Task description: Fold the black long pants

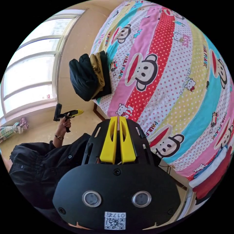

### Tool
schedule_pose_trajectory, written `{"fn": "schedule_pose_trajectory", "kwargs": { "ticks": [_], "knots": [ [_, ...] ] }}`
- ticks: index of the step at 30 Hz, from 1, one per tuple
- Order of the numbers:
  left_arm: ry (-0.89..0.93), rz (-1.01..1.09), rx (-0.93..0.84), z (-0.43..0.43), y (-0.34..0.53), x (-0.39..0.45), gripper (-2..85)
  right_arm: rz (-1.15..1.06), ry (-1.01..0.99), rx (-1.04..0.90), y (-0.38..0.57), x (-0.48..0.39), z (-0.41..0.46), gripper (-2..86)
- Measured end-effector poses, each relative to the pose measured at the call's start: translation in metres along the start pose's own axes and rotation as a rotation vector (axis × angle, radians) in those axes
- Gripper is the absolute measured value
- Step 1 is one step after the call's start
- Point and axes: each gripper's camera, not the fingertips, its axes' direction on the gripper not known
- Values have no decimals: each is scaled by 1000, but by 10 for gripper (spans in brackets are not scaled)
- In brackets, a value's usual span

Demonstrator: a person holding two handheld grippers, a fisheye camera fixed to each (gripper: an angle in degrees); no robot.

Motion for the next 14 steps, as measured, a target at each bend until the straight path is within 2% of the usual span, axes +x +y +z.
{"fn": "schedule_pose_trajectory", "kwargs": {
  "ticks": [3,5,7,9,14],
  "knots": [
    [-99,205,-110,44,-5,74,52,102,195,122,51,20,-75,12],
    [-212,378,-210,81,-11,131,51,148,243,184,84,35,-116,12],
    [-422,584,-369,141,-12,202,50,243,319,271,133,56,-160,16],
    [-531,698,-466,187,-5,246,55,324,361,307,172,74,-180,26],
    [-539,749,-673,302,11,306,105,587,273,348,278,149,-184,79]
  ]
}}
